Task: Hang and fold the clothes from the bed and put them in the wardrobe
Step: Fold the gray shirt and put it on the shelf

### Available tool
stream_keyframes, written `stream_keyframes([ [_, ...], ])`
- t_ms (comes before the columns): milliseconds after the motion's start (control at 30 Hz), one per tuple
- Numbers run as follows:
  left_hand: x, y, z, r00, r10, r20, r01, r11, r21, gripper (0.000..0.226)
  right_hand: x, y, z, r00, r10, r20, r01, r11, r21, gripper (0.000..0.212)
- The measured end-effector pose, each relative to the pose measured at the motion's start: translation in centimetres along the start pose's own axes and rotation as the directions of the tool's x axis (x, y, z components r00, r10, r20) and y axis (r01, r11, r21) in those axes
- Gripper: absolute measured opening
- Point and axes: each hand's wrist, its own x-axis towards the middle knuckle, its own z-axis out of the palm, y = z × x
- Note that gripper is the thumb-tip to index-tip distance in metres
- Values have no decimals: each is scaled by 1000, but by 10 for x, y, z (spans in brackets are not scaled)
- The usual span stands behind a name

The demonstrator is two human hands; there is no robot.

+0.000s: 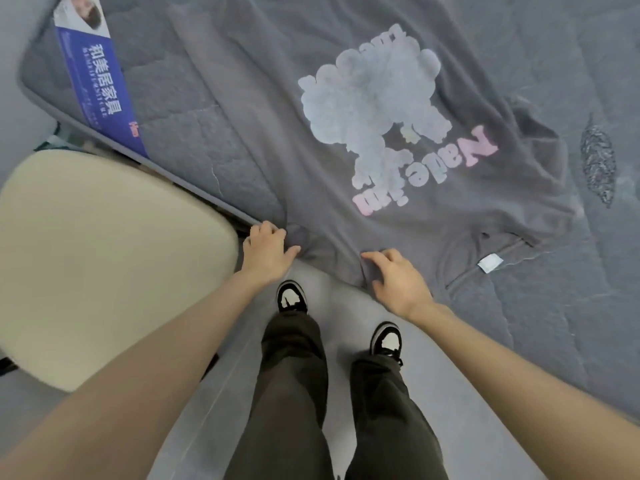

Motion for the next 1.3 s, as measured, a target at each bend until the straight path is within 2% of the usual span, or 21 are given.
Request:
stream_keyframes([
  [33,-3,-5,0,1000,19,-5,-19,998,-67,38,-2,0,3,1000,-10,-18,10,1000,-2,58],
  [100,-12,-13,-5,1000,4,10,-1,952,-306,28,-8,-3,8,997,-26,-69,27,1000,16,58],
  [200,-27,-25,-17,998,-34,48,56,791,-609,29,-19,-10,16,988,-81,-132,83,996,17,50],
  [300,-39,-33,-28,995,-101,6,77,710,-701,25,-23,-23,24,979,-153,-135,154,988,0,42],
  [400,-49,-40,-32,986,-163,40,132,606,-784,25,-24,-40,34,966,-211,-149,210,977,-24,40],
  [467,-54,-44,-34,980,-164,111,178,482,-858,26,-23,-54,41,955,-251,-160,248,968,-39,45],
  [533,-59,-46,-38,965,-123,230,257,302,-918,27,-23,-67,46,944,-268,-192,269,963,-23,53],
  [600,-60,-47,-43,938,-44,344,346,164,-924,26,-24,-81,48,935,-267,-234,288,956,58,56],
  [700,-62,-50,-51,904,72,421,418,53,-907,20,-26,-99,51,918,-300,-259,344,928,144,49],
  [767,-63,-53,-58,895,140,424,429,-7,-903,24,-28,-110,54,911,-321,-258,367,917,157,45],
  [967,-65,-54,-78,862,259,436,454,-8,-891,41,-36,-129,58,937,-247,-248,314,907,282,57],
  [1067,-64,-48,-85,833,322,450,488,-43,-872,33,-39,-130,58,942,-214,-258,293,899,326,65],
  [1167,-64,-36,-90,822,359,442,523,-167,-836,14,-44,-127,59,963,-128,-238,219,884,414,69],
  [1233,-63,-28,-91,829,349,437,528,-232,-817,22,-45,-124,60,968,-62,-243,177,857,484,63],
  [1300,-63,-19,-92,832,325,449,532,-244,-811,31,-44,-120,60,955,-10,-296,176,824,539,47],
])
